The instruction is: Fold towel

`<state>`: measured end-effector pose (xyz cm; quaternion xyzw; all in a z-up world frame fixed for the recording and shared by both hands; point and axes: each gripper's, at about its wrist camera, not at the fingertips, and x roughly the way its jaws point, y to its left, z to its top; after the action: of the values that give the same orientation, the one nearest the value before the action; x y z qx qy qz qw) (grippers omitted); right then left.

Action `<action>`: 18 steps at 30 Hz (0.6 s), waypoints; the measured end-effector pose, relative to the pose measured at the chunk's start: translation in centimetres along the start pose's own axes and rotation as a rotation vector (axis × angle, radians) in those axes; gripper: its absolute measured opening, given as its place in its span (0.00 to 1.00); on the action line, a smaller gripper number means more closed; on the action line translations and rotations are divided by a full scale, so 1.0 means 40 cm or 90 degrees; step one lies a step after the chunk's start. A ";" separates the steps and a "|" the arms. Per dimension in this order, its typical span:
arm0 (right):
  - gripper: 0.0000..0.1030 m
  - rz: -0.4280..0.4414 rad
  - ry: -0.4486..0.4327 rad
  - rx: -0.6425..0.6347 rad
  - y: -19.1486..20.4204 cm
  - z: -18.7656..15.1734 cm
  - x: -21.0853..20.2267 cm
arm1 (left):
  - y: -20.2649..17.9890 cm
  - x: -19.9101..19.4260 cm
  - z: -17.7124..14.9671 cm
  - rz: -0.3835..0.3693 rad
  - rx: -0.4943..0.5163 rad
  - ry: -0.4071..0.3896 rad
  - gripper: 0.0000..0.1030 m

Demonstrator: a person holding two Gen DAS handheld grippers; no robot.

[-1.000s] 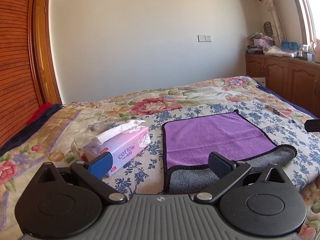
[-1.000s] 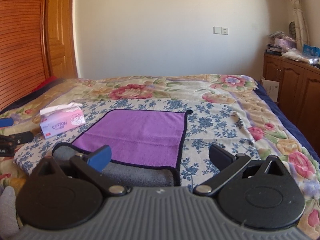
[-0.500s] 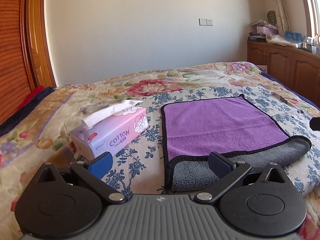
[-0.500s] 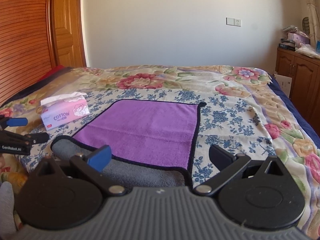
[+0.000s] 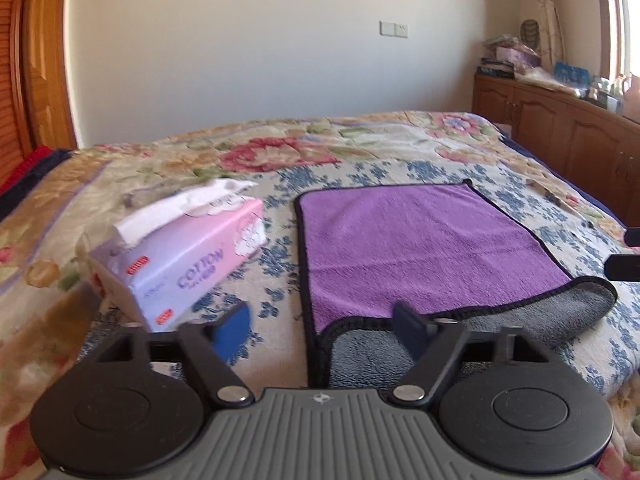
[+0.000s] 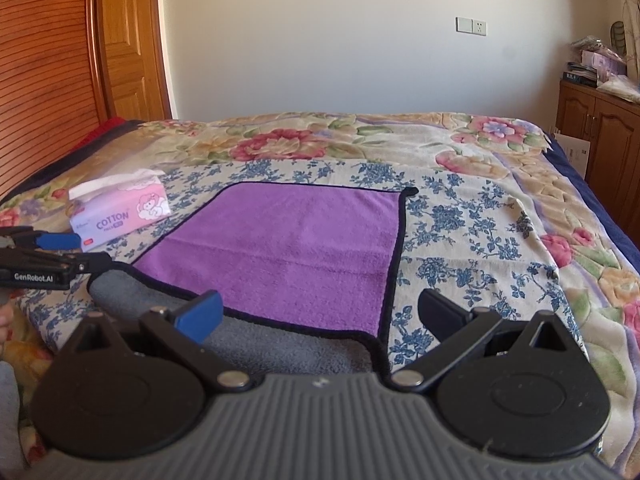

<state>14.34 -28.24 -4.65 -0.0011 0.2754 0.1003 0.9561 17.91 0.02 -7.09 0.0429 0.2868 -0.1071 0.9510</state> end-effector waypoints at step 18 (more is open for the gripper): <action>0.87 0.020 0.131 0.038 -0.047 -0.022 0.101 | 0.009 0.069 -0.015 -0.030 -0.008 0.062 0.34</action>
<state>17.58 -29.35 -7.61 0.0211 0.3747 0.1065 0.9208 19.94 -0.04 -9.12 0.0357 0.3347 -0.1255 0.9333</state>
